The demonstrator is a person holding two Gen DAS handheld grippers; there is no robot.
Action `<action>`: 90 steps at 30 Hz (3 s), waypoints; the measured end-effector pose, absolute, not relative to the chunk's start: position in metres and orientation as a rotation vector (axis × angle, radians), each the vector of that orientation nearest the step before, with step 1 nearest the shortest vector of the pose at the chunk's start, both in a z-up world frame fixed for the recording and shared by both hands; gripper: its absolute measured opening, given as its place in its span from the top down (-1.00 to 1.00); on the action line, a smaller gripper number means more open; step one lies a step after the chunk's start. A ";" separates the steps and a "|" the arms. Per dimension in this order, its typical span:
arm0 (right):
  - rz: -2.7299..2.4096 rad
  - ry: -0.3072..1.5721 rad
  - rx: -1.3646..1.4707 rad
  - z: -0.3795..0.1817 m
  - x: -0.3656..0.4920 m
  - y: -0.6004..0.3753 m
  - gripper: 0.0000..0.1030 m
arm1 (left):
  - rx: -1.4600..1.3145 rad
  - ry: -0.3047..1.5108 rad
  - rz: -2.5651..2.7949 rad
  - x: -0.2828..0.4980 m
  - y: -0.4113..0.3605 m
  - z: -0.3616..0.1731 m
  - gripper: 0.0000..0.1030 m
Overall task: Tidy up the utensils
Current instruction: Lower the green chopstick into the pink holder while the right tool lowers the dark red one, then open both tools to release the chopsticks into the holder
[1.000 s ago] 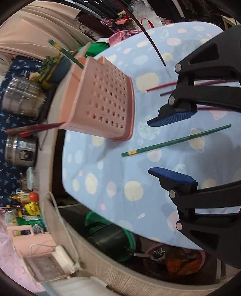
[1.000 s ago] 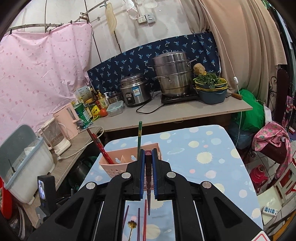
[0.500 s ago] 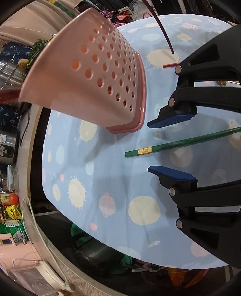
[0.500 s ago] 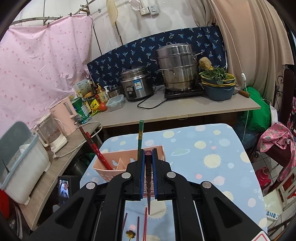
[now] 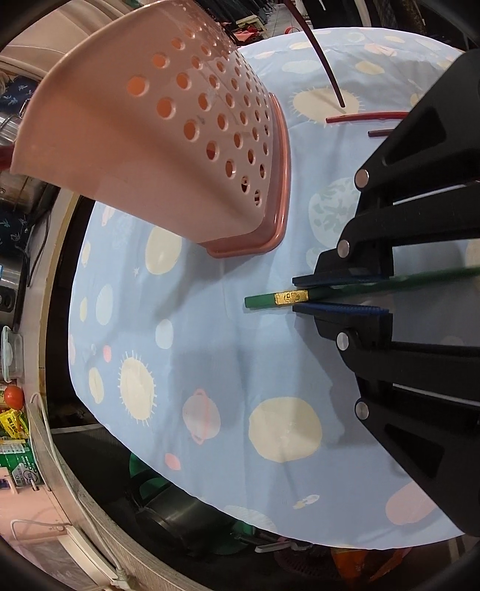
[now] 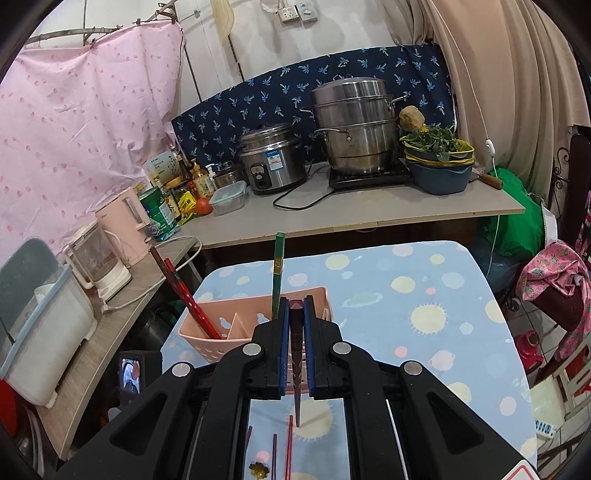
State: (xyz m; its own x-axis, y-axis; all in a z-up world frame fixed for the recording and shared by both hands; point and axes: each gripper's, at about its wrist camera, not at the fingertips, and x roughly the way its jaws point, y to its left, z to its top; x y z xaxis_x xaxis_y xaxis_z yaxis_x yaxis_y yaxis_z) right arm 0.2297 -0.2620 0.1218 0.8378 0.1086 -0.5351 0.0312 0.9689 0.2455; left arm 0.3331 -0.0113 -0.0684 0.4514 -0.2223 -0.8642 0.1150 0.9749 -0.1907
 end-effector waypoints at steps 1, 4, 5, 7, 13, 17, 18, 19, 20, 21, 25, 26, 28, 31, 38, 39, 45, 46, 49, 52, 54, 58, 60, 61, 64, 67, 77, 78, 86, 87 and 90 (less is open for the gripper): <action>0.042 0.580 0.251 0.122 0.228 -0.262 0.86 | -0.112 1.081 -0.209 0.331 -0.011 -0.067 0.86; 0.042 0.583 0.252 0.122 0.221 -0.261 0.86 | -0.119 1.065 -0.209 0.322 -0.008 -0.058 0.86; 0.041 0.582 0.252 0.122 0.217 -0.260 0.86 | -0.122 1.060 -0.210 0.319 -0.008 -0.055 0.86; 0.039 0.580 0.254 0.124 0.211 -0.260 0.86 | -0.129 1.043 -0.215 0.309 -0.006 -0.043 0.86; 0.032 0.560 0.263 0.134 0.190 -0.264 0.86 | -0.149 0.947 -0.237 0.274 0.005 0.010 0.86; 0.049 0.542 0.281 0.145 0.180 -0.267 0.86 | -0.158 0.856 -0.252 0.251 0.012 0.058 0.86; 0.055 0.535 0.285 0.148 0.178 -0.267 0.86 | -0.165 0.825 -0.259 0.246 0.014 0.073 0.86; 0.061 0.524 0.286 0.153 0.175 -0.268 0.86 | -0.170 0.800 -0.267 0.242 0.016 0.085 0.86; 0.066 0.510 0.286 0.159 0.173 -0.268 0.86 | -0.173 0.774 -0.274 0.238 0.017 0.097 0.86; 0.070 0.497 0.286 0.164 0.172 -0.268 0.86 | -0.175 0.742 -0.282 0.234 0.018 0.112 0.86; 0.106 0.442 0.293 0.190 0.174 -0.267 0.86 | -0.174 0.632 -0.306 0.228 0.015 0.161 0.86; 0.115 0.431 0.292 0.195 0.176 -0.267 0.86 | -0.172 0.606 -0.309 0.227 0.012 0.173 0.86; 0.133 0.406 0.295 0.207 0.181 -0.265 0.86 | -0.166 0.549 -0.315 0.228 0.008 0.197 0.86; 0.150 0.387 0.305 0.221 0.195 -0.264 0.86 | -0.151 0.483 -0.315 0.233 -0.002 0.226 0.86; 0.159 0.351 0.315 0.238 0.227 -0.259 0.86 | -0.151 0.420 -0.286 0.259 -0.013 0.257 0.86; 0.157 0.348 0.310 0.239 0.231 -0.257 0.86 | -0.155 0.415 -0.282 0.263 -0.013 0.259 0.86; 0.151 0.372 0.305 0.225 0.259 -0.253 0.86 | -0.165 0.404 -0.262 0.287 -0.016 0.252 0.86; 0.151 0.382 0.308 0.221 0.263 -0.253 0.86 | -0.167 0.408 -0.261 0.290 -0.017 0.248 0.86; 0.147 0.414 0.309 0.207 0.272 -0.252 0.86 | -0.170 0.440 -0.255 0.304 -0.020 0.230 0.86; 0.139 0.446 0.301 0.193 0.279 -0.250 0.86 | -0.173 0.490 -0.256 0.317 -0.024 0.206 0.86; 0.138 0.465 0.299 0.185 0.283 -0.250 0.86 | -0.173 0.522 -0.253 0.323 -0.025 0.191 0.86; 0.126 0.493 0.282 0.172 0.288 -0.247 0.86 | -0.170 0.569 -0.247 0.331 -0.026 0.170 0.86; 0.123 0.504 0.280 0.167 0.290 -0.246 0.86 | -0.166 0.578 -0.245 0.331 -0.026 0.162 0.86; 0.123 0.511 0.279 0.165 0.291 -0.246 0.86 | -0.166 0.581 -0.245 0.330 -0.026 0.160 0.86; 0.121 0.527 0.272 0.158 0.293 -0.244 0.85 | -0.165 0.588 -0.243 0.329 -0.026 0.154 0.85; 0.118 0.522 0.265 0.157 0.290 -0.244 0.75 | -0.156 0.568 -0.227 0.324 -0.025 0.154 0.82; 0.119 0.500 0.256 0.167 0.268 -0.245 0.54 | -0.141 0.559 -0.211 0.304 -0.024 0.160 0.24; 0.119 0.501 0.255 0.167 0.265 -0.244 0.52 | -0.138 0.561 -0.210 0.302 -0.024 0.160 0.24; 0.118 0.518 0.229 0.164 0.232 -0.238 0.48 | -0.105 0.570 -0.171 0.277 -0.021 0.158 0.23; 0.117 0.520 0.222 0.163 0.228 -0.237 0.48 | -0.102 0.571 -0.168 0.274 -0.020 0.158 0.23; 0.123 0.533 0.212 0.159 0.213 -0.233 0.47 | -0.086 0.575 -0.159 0.261 -0.020 0.155 0.23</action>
State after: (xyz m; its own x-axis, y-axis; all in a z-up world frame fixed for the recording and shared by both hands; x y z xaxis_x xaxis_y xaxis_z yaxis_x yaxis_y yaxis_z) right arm 0.2128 -0.2335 0.1593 0.8546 0.1708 -0.4903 -0.0609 0.9708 0.2320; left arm 0.2614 -0.0202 0.1550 0.8272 -0.1731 -0.5346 0.1251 0.9842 -0.1251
